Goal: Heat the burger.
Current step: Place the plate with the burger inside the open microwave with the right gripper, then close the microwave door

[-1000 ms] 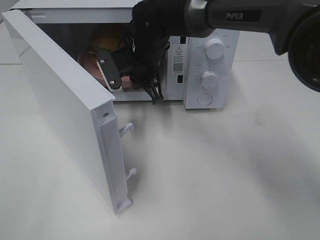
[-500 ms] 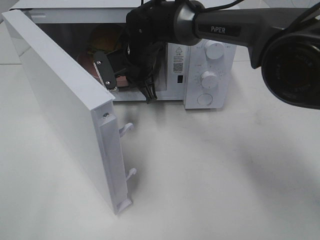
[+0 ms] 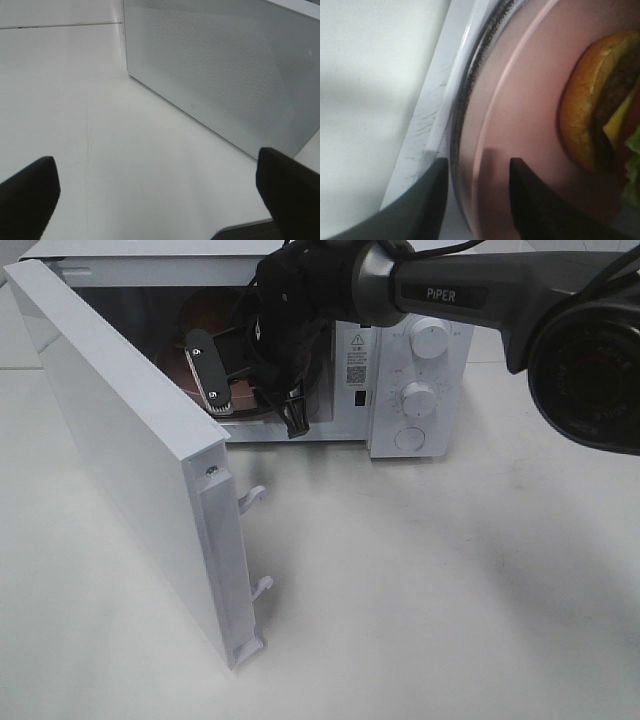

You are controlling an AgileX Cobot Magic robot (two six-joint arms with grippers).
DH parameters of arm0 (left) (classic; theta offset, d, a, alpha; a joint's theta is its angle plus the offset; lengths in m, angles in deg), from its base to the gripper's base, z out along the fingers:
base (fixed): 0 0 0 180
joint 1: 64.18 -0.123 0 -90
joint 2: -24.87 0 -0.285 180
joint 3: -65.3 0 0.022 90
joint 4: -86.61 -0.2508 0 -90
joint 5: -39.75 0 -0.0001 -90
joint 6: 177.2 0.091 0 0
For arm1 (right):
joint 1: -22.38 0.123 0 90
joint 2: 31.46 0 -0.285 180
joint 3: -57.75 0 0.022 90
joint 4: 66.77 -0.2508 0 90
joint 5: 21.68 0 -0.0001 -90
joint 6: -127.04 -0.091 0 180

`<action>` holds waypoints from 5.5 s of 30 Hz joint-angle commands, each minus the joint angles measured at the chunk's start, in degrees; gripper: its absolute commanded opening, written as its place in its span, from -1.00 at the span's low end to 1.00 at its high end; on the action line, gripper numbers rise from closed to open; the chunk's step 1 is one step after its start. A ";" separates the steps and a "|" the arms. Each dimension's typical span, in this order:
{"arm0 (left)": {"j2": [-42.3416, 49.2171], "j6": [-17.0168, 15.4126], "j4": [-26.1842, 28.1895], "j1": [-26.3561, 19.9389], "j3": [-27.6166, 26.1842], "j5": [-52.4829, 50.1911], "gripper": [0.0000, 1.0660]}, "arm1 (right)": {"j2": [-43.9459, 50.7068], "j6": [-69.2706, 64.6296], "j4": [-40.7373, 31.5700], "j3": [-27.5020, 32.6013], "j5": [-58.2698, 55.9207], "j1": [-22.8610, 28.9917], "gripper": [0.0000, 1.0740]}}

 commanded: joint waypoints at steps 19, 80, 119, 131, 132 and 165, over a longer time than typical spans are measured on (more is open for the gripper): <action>0.97 -0.06 0.29 0.11 -0.06 -0.40 0.88 | 12.26 -3.27 -1.66 21.31 13.01 -0.52 0.34; 0.97 -0.06 0.29 0.11 -0.06 -0.40 0.88 | 64.80 -34.84 -3.15 73.80 18.96 -4.01 0.33; 0.97 -0.06 0.29 0.11 -0.06 -0.40 0.88 | 92.19 -72.02 -2.86 73.80 -27.56 -4.01 0.33; 0.97 -0.06 0.29 0.11 -0.06 -0.40 0.88 | 102.90 -74.43 -2.69 73.80 -33.98 -4.53 0.33; 0.97 -0.06 0.29 0.11 -0.06 -0.40 0.88 | 104.28 -74.83 -2.75 73.80 -34.55 -6.47 0.33; 0.97 -0.06 0.29 0.11 -0.06 -0.40 0.88 | 135.22 -75.40 -6.42 89.90 -21.49 -29.68 0.33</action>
